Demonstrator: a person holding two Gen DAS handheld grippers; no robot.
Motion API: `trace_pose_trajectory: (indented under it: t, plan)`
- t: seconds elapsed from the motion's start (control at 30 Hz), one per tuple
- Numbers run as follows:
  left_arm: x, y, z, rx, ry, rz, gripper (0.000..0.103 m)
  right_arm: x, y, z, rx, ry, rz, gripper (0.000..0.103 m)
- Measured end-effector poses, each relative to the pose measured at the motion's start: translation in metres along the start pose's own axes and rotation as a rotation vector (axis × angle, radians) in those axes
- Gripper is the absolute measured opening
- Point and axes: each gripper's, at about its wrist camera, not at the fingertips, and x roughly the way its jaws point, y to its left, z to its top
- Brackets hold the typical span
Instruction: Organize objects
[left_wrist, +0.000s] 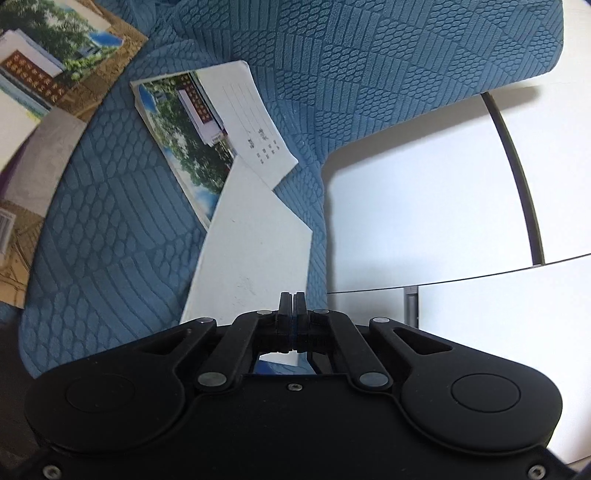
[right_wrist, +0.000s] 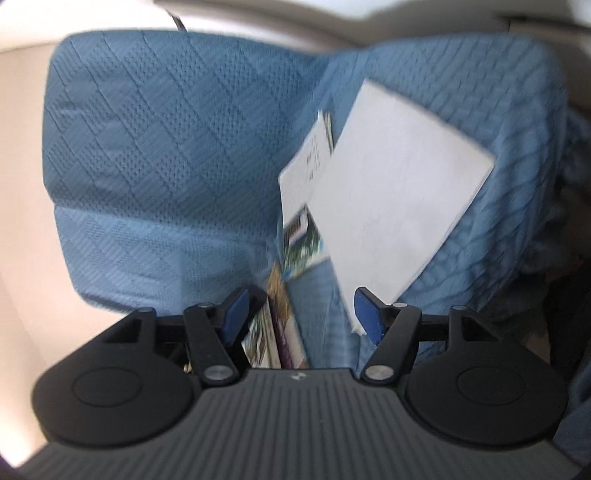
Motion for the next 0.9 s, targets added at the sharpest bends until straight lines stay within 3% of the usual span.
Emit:
trace_pose_trajectory:
  t: [0.17,0.37,0.63,0.9]
  plan:
    - [0.001,0.004,0.002,0.068,-0.021,0.079,0.0,-0.006,0.009,0.007,-0.08,-0.107,-0.083,0.066]
    - [0.015,-0.001,-0.001,0.203,-0.034,0.206,0.005,-0.023,0.016,0.022,-0.187,-0.261,-0.266,0.066]
    - [0.045,-0.006,-0.017,0.339,-0.015,0.323,0.007,-0.026,-0.002,0.032,-0.3,-0.287,-0.467,0.066]
    - [0.061,-0.004,-0.027,0.388,0.001,0.373,0.007,-0.01,-0.003,0.03,-0.378,-0.244,-0.51,0.066]
